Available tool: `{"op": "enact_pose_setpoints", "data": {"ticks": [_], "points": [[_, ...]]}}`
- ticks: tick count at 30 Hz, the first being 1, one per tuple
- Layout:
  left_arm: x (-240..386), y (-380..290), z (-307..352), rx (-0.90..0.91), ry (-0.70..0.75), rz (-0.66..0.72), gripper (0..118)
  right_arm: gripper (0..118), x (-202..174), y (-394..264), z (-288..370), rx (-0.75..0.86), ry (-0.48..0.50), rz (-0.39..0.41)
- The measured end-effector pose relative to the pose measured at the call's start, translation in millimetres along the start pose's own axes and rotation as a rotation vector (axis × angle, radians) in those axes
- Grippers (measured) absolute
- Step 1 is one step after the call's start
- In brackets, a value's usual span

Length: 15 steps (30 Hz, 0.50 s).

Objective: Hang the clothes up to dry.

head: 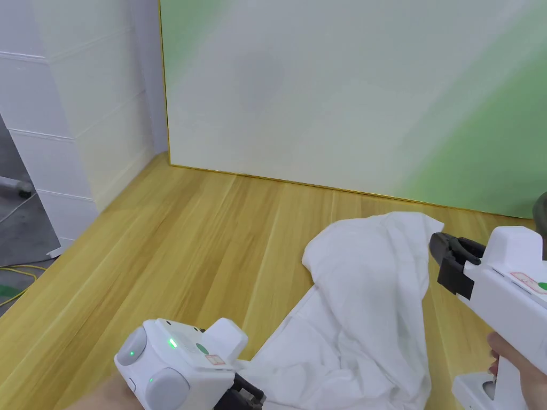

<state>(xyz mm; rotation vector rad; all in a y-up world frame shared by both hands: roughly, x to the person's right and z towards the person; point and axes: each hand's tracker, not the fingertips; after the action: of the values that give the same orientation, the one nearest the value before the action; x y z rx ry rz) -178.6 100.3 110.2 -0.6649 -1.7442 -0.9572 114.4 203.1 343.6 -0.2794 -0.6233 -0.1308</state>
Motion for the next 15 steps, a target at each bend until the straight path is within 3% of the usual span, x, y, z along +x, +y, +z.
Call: {"op": "enact_pose_setpoints", "data": {"ticks": [1,7,8,10,11,15], "points": [[1.3,-0.7,-2.1,0.000,-0.007,0.007,87,0,0.3,-0.3,-1.9,-0.003,0.002,0.000],[1.6,7.5,-2.3,0.031,0.007,0.043,79,0,5.9,-2.9,-14.8,-0.022,0.009,0.004],[-0.1,9.3,1.1,0.055,0.028,0.089,71,0,7.0,-3.0,-17.4,-0.025,0.008,-0.003],[-6.6,9.4,3.1,0.051,0.005,0.147,14,0,11.1,-1.4,-23.7,-0.029,0.007,-0.011],[-9.5,7.8,2.9,0.041,0.003,0.171,8,0,14.1,0.5,-29.3,-0.038,0.007,-0.011],[-11.8,5.1,3.9,0.055,-0.025,0.187,7,0,28.4,20.8,-59.4,-0.086,-0.038,0.021]]}}
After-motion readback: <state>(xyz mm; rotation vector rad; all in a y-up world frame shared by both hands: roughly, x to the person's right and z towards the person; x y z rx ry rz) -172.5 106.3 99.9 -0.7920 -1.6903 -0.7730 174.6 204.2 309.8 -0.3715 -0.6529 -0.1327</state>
